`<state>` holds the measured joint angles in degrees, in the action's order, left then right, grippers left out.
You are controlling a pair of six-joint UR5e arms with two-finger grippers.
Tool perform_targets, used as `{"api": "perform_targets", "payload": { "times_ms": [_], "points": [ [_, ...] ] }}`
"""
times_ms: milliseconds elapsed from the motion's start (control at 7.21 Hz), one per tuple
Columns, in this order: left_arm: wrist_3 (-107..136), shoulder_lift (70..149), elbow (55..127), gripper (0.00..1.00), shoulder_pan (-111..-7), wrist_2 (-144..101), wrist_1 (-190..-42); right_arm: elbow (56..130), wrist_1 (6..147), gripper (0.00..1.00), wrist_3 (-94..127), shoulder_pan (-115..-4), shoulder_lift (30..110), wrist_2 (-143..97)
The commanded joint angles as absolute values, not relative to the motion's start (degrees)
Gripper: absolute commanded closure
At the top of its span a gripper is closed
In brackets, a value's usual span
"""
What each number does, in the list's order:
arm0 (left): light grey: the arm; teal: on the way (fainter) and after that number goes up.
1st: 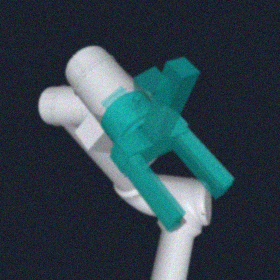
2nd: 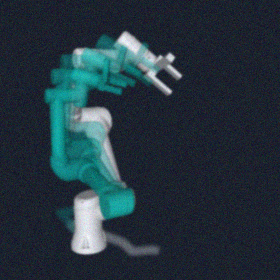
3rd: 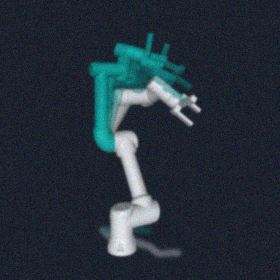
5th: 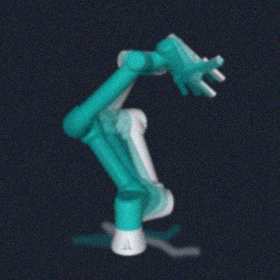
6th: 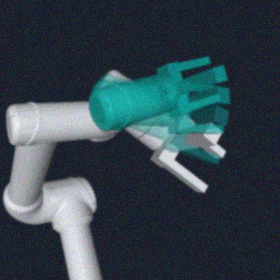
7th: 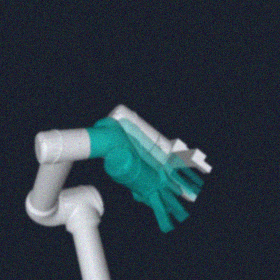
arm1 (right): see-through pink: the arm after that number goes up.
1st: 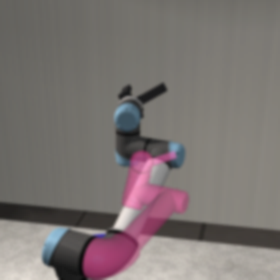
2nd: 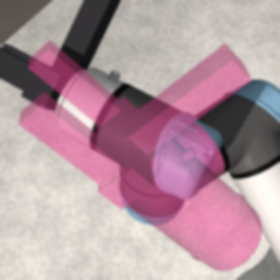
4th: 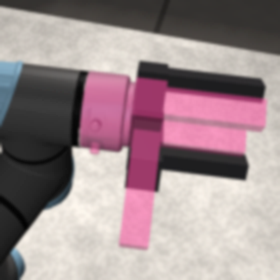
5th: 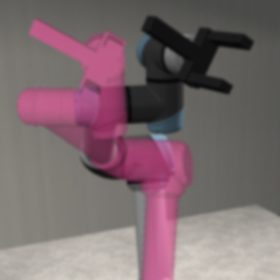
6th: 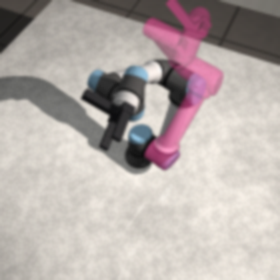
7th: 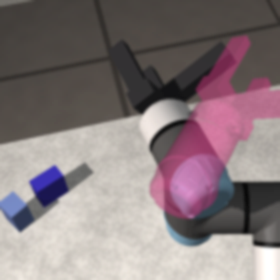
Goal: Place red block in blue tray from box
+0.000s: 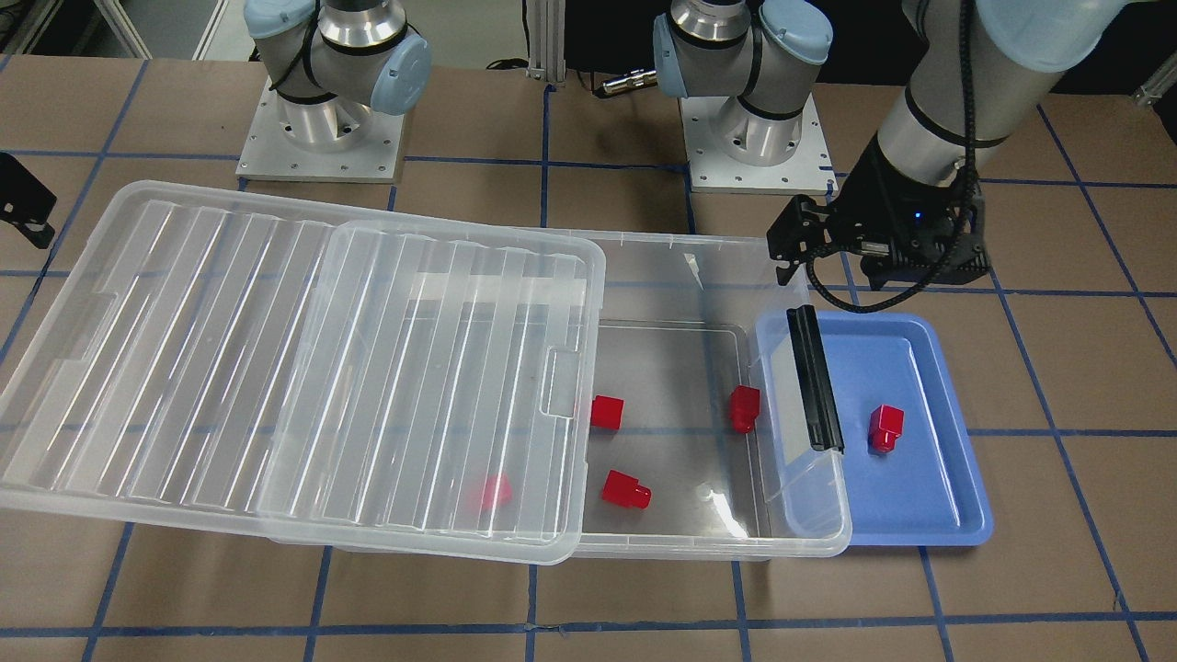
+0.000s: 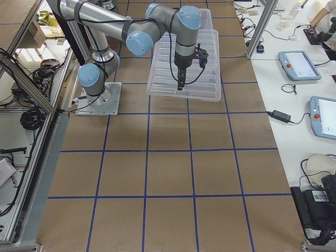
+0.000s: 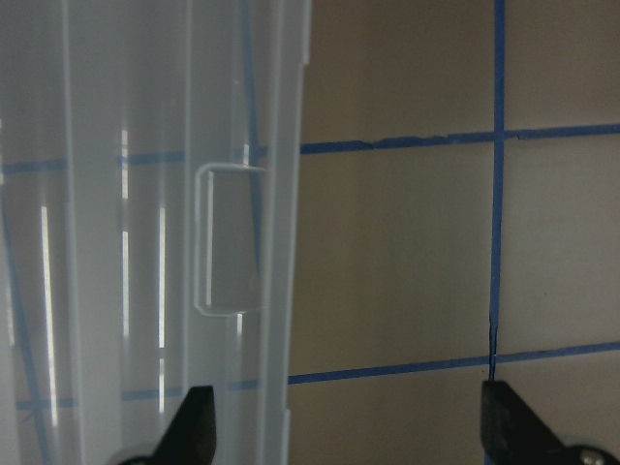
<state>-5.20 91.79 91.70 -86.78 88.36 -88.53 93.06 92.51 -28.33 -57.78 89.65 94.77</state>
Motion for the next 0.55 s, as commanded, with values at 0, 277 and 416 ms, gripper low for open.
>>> {"api": "perform_targets", "payload": {
  "times_ms": [0,277,416],
  "points": [
    [-5.36,89.39,93.86,0.0,-87.36,88.59,-89.12,97.71,98.82,0.05,-33.89,-52.13,87.99,94.31],
    [-5.45,89.03,94.22,0.0,-87.28,90.52,-89.03,102.2,105.28,0.05,-36.21,-52.03,87.37,92.13],
    [-5.45,89.03,94.22,0.0,-87.19,90.09,-88.86,102.91,105.81,0.03,-35.86,-52.03,86.49,89.76]
  ]
}}
